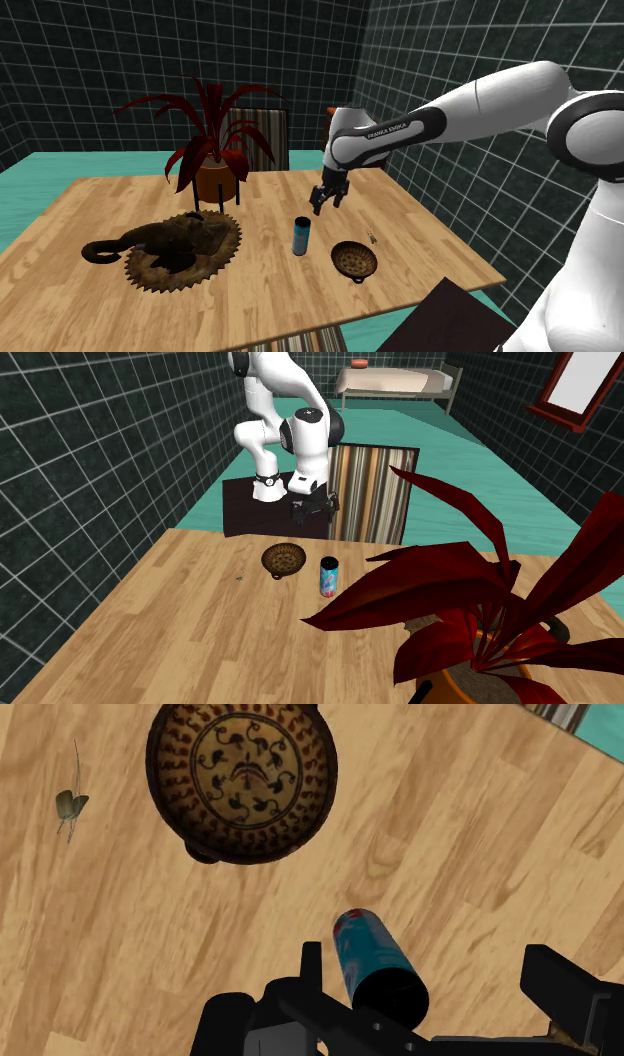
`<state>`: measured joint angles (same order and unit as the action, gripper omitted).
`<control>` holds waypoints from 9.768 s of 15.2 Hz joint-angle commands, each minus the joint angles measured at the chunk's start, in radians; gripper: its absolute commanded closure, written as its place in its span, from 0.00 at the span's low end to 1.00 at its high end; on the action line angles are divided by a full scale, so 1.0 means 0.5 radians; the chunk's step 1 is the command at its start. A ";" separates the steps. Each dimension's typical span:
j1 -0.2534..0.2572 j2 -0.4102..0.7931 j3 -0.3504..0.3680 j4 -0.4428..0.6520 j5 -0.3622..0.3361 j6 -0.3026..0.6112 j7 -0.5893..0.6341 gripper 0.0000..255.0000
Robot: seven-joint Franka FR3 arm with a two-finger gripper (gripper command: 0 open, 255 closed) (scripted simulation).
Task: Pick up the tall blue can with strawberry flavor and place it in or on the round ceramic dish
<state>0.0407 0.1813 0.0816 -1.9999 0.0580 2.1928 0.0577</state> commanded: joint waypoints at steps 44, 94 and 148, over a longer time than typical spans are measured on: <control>0.058 0.672 -0.003 0.604 -0.082 0.039 0.033 0.00; -0.140 1.378 0.630 0.816 -0.589 1.061 -2.934 0.00; -0.137 0.862 0.567 0.456 -0.635 0.919 -2.940 1.00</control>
<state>-0.0095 0.6319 0.3600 -1.7384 -0.2646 2.6380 -1.4011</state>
